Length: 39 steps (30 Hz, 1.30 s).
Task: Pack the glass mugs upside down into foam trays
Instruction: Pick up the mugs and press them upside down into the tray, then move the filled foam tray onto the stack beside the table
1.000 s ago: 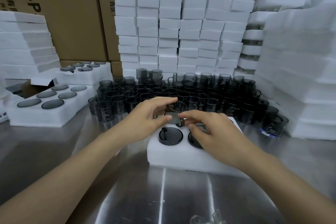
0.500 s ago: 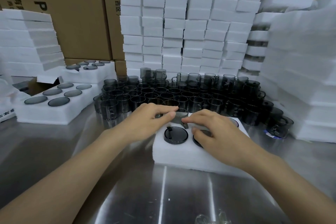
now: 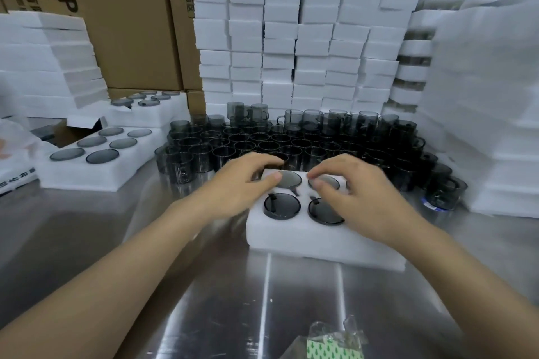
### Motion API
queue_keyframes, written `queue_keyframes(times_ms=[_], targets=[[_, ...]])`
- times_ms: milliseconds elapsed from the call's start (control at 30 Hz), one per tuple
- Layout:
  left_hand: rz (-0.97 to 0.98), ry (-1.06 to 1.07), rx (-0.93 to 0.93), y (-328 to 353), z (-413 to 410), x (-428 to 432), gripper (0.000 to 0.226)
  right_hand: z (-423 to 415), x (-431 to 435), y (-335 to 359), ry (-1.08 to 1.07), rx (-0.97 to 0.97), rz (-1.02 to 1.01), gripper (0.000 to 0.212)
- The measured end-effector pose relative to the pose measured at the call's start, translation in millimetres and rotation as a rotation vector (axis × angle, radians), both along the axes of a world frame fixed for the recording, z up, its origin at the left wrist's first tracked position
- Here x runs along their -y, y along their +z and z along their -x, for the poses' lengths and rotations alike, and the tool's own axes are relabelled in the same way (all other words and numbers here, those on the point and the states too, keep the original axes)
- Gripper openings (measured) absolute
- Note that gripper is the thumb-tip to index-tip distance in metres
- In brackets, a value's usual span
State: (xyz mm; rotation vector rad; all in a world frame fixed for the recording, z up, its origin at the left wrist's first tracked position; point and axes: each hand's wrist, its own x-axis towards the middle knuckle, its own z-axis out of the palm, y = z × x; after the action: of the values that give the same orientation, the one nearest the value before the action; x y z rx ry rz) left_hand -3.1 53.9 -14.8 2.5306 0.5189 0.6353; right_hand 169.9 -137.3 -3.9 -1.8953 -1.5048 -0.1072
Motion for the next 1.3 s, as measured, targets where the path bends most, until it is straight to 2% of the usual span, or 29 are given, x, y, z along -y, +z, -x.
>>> queue_keyframes(times_ms=[33, 67, 100, 167, 233, 267, 333, 467, 600, 700, 733, 800, 867, 900, 967, 1033, 1200, 1300], targets=[[0.009, 0.053, 0.053, 2, 2, 0, 0.022, -6, 4, 5, -0.064, -0.008, -0.044, 0.014], [0.034, 0.114, 0.09, 5, 5, -1, 0.021, -15, 8, 11, -0.154, 0.016, -0.056, 0.011], [0.043, 0.17, 0.079, 8, 7, -4, 0.037, -24, 12, 17, -0.263, 0.062, -0.024, 0.015], [0.06, 0.222, -0.129, 13, 11, -3, 0.066, -41, 23, 24, -0.493, 0.134, 0.155, 0.04], [0.119, 0.205, -0.369, 12, 11, 4, 0.075, -51, 29, 25, -0.613, 0.104, 0.376, 0.065], [0.152, 0.195, -0.424, 9, 10, 7, 0.078, -53, 29, 22, -0.61, 0.071, 0.478, 0.075], [0.177, 0.194, -0.429, 7, 7, 13, 0.08, -54, 25, 16, -0.55, -0.006, 0.591, 0.082], [0.33, 0.207, -0.343, 6, 6, 16, 0.088, -57, 23, 14, -0.507, -0.134, 0.495, 0.082], [0.695, 0.095, -0.086, 16, 8, 18, 0.064, -61, 28, 23, -0.483, -0.236, 0.316, 0.079], [0.876, 0.101, 0.161, 27, 10, 9, 0.069, -56, 28, 28, -0.387, -0.313, 0.114, 0.088], [0.911, 0.096, 0.215, 31, 13, 6, 0.068, -55, 27, 28, -0.34, -0.389, 0.048, 0.091], [0.97, 0.054, 0.273, 38, 20, 1, 0.051, -49, 23, 28, -0.215, -0.617, -0.019, 0.081], [1.054, 0.063, 0.34, 40, 26, -3, 0.038, -42, 19, 25, -0.057, -0.858, 0.01, 0.074], [1.109, 0.101, 0.388, 41, 26, -5, 0.041, -42, 17, 23, 0.008, -0.92, 0.009, 0.074], [1.215, 0.19, 0.512, 43, 26, -10, 0.044, -41, 14, 21, 0.086, -0.923, -0.038, 0.075], [1.251, 0.238, 0.659, 47, 30, -17, 0.04, -37, 11, 20, 0.066, -0.879, -0.101, 0.078], [1.178, 0.425, 1.065, 59, 64, -54, 0.041, -32, 3, 11, 0.044, -0.788, -0.11, 0.058], [1.129, 0.587, 1.304, 58, 91, -79, 0.04, -32, -1, 7, 0.046, -0.749, -0.113, 0.053]])
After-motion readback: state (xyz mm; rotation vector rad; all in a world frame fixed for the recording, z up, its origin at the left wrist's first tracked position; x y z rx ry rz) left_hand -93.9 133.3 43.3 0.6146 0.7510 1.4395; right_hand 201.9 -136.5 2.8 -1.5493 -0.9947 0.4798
